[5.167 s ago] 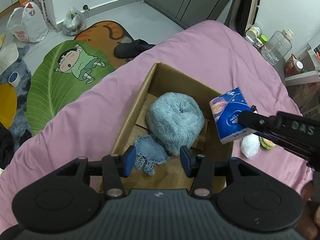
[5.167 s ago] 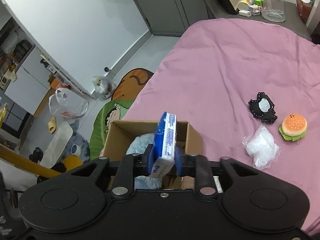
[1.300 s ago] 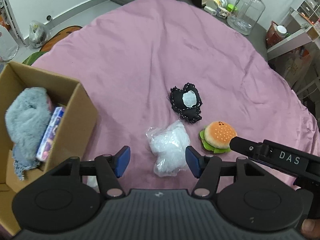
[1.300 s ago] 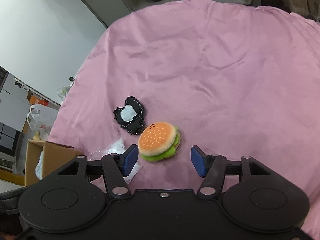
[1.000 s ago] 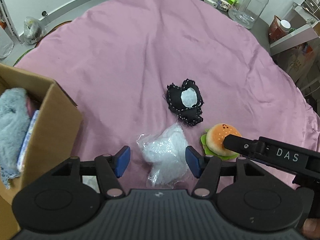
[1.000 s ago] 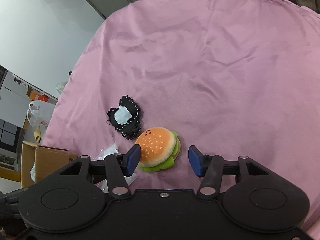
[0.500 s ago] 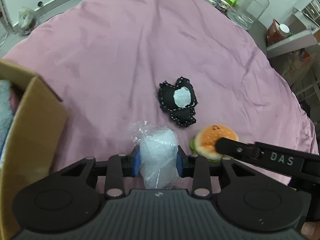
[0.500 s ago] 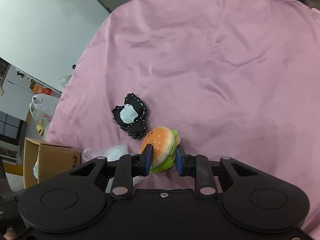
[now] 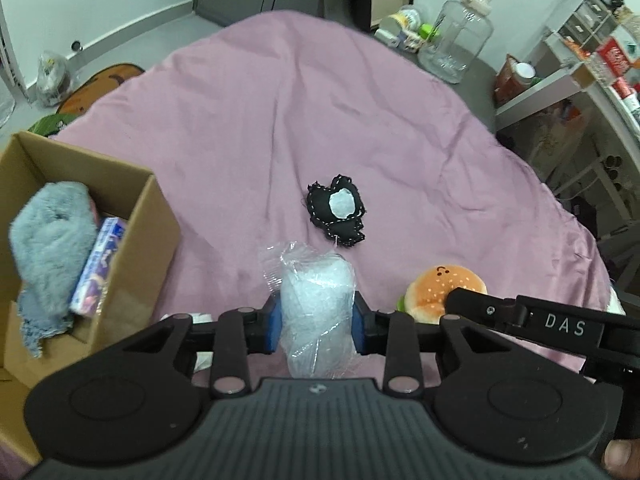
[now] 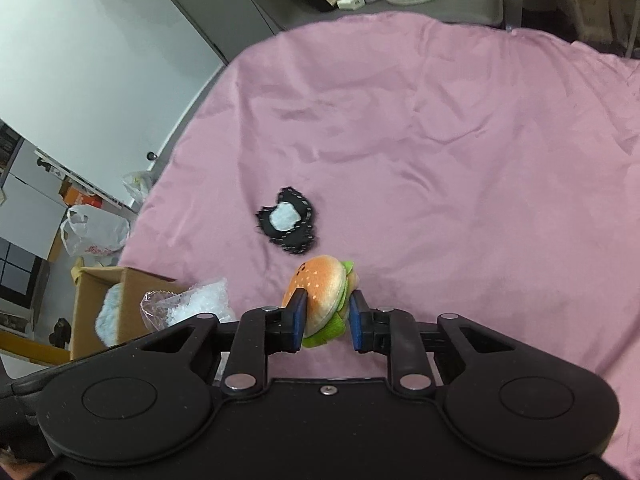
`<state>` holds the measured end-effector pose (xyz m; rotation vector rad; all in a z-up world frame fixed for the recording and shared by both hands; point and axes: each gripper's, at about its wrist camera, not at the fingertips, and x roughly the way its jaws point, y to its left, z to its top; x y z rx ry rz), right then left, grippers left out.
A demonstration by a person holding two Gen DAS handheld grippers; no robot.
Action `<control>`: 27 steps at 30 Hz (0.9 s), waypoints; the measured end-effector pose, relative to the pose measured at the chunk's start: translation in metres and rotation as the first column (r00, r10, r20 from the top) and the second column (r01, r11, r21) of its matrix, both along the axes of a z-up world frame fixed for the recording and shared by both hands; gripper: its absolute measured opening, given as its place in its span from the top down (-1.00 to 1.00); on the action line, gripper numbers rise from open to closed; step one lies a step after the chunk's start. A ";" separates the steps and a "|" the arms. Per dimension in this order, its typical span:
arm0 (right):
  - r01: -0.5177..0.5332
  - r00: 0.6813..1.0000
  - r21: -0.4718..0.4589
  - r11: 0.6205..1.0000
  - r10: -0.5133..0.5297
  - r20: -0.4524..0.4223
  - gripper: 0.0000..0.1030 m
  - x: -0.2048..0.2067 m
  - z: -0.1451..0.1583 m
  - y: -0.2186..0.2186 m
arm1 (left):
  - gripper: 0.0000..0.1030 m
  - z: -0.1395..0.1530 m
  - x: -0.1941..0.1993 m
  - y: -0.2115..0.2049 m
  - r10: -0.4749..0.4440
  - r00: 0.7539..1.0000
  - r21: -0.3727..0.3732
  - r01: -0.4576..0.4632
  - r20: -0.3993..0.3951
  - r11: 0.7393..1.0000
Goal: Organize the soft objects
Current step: 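Carry the plastic bag and hamburger plush with both grippers over the box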
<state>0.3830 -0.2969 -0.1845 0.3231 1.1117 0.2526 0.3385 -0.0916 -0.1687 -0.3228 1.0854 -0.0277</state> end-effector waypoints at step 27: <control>-0.022 0.991 -0.007 1.000 0.023 0.133 0.57 -0.084 0.066 0.042 | 0.37 0.059 -0.085 0.043 0.010 0.995 0.003 -0.011 0.100 1.000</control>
